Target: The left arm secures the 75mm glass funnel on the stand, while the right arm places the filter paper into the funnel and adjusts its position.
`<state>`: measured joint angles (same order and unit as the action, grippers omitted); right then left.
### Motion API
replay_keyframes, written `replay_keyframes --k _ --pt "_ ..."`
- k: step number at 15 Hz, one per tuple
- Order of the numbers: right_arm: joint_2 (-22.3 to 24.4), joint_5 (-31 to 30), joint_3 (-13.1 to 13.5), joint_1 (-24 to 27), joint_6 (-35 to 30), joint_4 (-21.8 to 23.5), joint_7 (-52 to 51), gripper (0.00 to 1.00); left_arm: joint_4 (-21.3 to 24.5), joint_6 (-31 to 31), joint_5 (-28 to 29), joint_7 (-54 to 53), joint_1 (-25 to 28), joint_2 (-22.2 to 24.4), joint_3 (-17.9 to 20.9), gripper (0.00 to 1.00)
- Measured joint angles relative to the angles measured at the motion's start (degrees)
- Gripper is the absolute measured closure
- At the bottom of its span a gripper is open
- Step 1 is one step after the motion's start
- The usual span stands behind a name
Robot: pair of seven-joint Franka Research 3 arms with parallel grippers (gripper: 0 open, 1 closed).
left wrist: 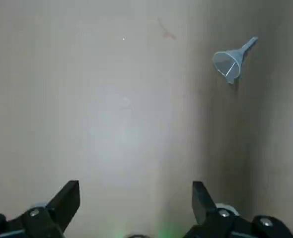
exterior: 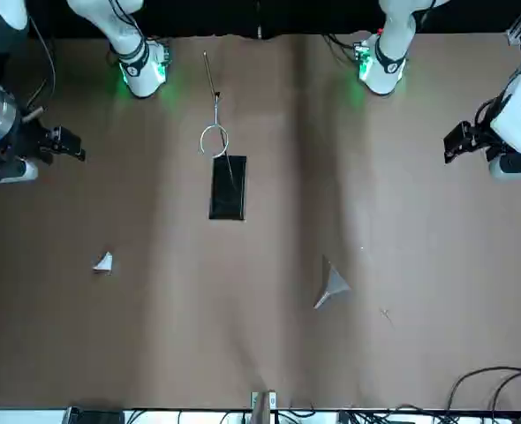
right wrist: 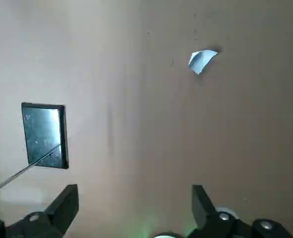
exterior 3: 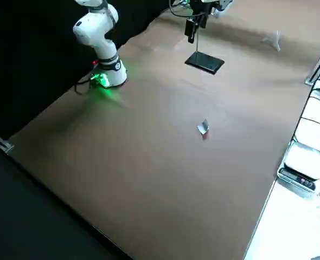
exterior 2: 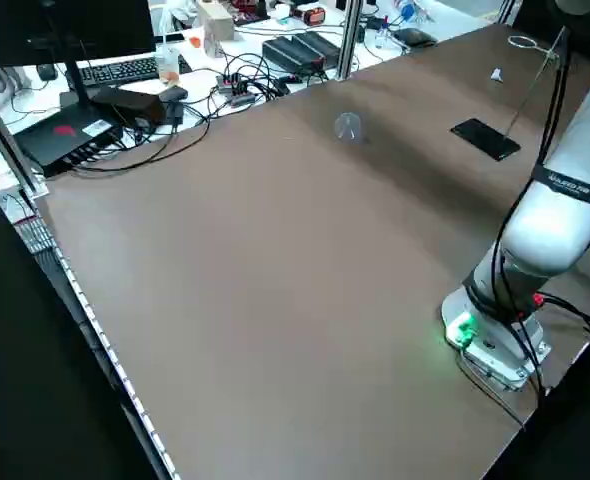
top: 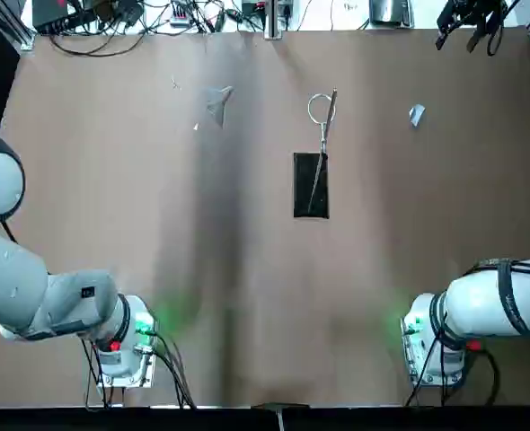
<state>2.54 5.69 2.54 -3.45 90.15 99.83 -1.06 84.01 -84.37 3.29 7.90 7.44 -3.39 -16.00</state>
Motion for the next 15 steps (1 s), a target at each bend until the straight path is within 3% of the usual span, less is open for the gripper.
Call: replay_keyframes --k 7,11,15 --pt "0.89 -2.92 -0.45 -0.04 1.39 -0.03 -0.34 0.0 0.43 0.4 0.0 -0.06 0.11 -0.43 -0.03 0.0" --pt "1.09 -3.27 -0.37 0.0 1.41 0.0 -0.34 0.0 4.17 1.65 -3.04 1.6 1.57 -3.33 0.0 0.0" --pt "1.06 -3.41 -0.04 0.16 1.33 0.1 -0.31 0.0 9.3 -5.79 -7.23 7.62 3.36 -6.4 0.04 0.0"
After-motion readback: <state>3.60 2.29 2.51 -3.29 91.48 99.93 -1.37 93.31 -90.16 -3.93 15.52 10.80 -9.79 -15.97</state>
